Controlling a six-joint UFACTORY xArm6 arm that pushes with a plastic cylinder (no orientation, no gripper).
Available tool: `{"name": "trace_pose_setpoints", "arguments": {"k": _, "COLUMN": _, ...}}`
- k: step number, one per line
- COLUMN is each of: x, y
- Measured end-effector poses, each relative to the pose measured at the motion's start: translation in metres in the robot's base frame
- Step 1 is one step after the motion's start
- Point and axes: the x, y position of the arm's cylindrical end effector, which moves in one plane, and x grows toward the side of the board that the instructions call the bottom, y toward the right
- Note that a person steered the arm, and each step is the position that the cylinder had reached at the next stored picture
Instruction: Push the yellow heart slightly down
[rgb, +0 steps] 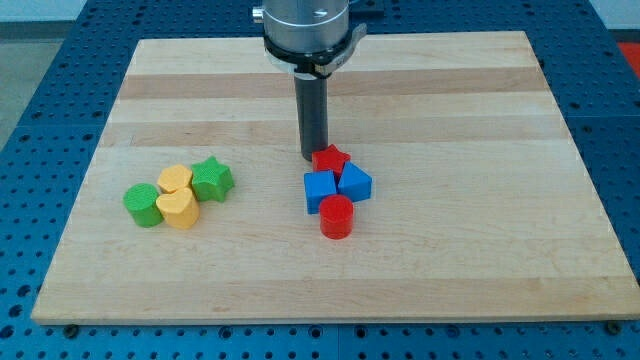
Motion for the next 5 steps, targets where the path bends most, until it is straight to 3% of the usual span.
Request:
{"name": "trace_pose_setpoints", "arguments": {"k": 2, "x": -0.008, "y": -0.013}}
{"name": "trace_pose_setpoints", "arguments": {"k": 4, "x": -0.010, "y": -0.122}}
{"name": "trace_pose_setpoints", "arguments": {"k": 5, "x": -0.013, "y": -0.113}}
